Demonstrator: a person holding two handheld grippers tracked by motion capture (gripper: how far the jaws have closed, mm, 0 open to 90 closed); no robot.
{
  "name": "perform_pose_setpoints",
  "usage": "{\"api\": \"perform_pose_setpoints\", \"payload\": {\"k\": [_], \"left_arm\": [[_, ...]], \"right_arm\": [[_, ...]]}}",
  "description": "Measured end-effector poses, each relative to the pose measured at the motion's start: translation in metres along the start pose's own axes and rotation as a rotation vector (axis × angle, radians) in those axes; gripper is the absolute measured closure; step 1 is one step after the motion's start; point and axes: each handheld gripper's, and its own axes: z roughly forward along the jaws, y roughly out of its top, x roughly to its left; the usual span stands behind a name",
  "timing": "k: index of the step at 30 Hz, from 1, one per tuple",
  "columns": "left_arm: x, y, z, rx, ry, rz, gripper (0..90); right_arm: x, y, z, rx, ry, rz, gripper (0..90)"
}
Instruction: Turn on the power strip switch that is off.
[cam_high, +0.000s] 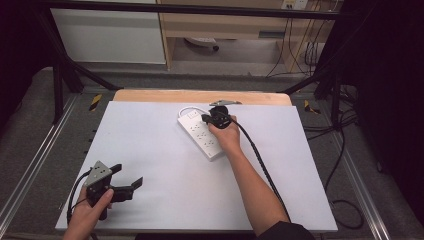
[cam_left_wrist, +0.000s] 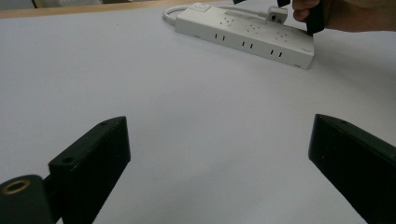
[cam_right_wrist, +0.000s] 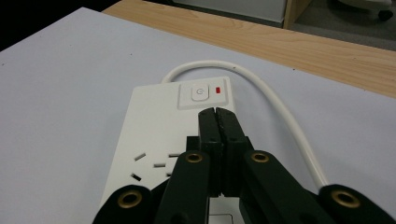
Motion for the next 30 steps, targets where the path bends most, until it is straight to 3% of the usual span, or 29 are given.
{"api": "perform_pose_setpoints", "payload": {"k": [16,30], "left_arm": [[0.0,0.0,0.0,-0.002,-0.002,0.008,5.7],[-0.001,0.0,0.0,-0.003,-0.003,0.005,5.7]], "right_arm": [[0.005,0.003,0.01,0.063,-0.038,-0.023,90.0],[0.005,0.004,0.014,0.087,-0.043,-0.031,90.0]]}}
